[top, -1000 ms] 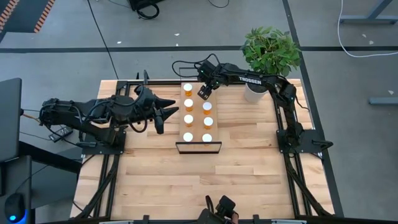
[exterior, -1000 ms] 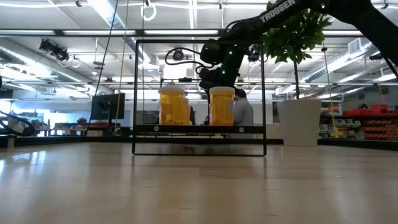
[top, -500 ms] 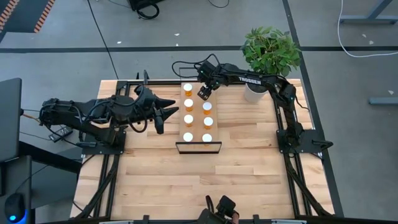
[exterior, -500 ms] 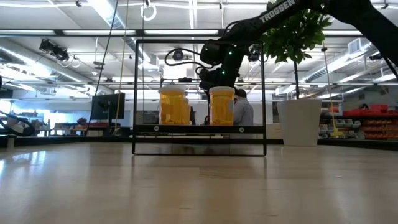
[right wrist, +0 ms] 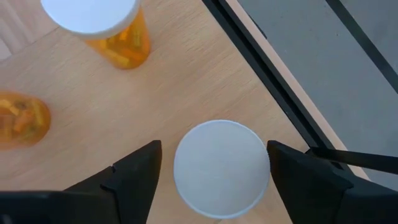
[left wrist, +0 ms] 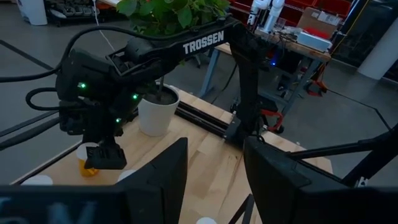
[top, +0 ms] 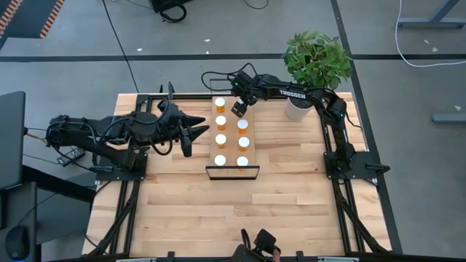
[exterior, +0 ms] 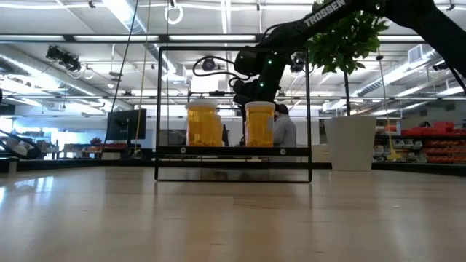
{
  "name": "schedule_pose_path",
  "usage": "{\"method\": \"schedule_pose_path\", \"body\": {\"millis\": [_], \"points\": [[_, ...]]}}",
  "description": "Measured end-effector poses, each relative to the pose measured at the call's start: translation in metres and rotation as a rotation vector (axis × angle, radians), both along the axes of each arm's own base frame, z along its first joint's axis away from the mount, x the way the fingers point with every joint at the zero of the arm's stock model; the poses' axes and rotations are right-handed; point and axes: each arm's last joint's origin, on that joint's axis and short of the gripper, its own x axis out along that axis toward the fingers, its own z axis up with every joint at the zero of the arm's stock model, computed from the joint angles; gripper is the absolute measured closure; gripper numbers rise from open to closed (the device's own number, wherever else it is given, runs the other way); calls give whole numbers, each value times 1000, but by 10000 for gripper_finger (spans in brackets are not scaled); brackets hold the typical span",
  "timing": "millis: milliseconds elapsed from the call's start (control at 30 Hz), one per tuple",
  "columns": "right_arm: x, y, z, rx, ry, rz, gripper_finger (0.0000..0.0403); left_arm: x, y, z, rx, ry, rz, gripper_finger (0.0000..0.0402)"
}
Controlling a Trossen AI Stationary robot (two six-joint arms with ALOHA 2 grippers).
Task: Pick and place medicine bottles onto shelf by color
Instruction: Put the orange pill bottle on the shelf aligned with the other orange pill bottles, then return to Home Position
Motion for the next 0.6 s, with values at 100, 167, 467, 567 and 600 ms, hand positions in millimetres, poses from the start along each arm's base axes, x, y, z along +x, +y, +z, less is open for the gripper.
{"method": "schedule_pose_path", "body": {"millis": [100, 167, 467, 567, 600], "points": [[-1, 0, 0, 8, 5, 2, 97, 0, 0, 0, 0, 1, 0, 239], [-1, 1, -1, 16, 10, 5, 93, 0, 0, 0, 1, 1, 0, 239], [-2, 2, 1, 18, 14, 5, 91, 0, 0, 0, 1, 1, 0, 239], [-3, 2, 6, 20, 14, 2, 91, 0, 0, 0, 1, 1, 0, 239], [-2, 2, 8, 17, 10, 3, 91, 0, 0, 0, 0, 1, 0, 239]]}}
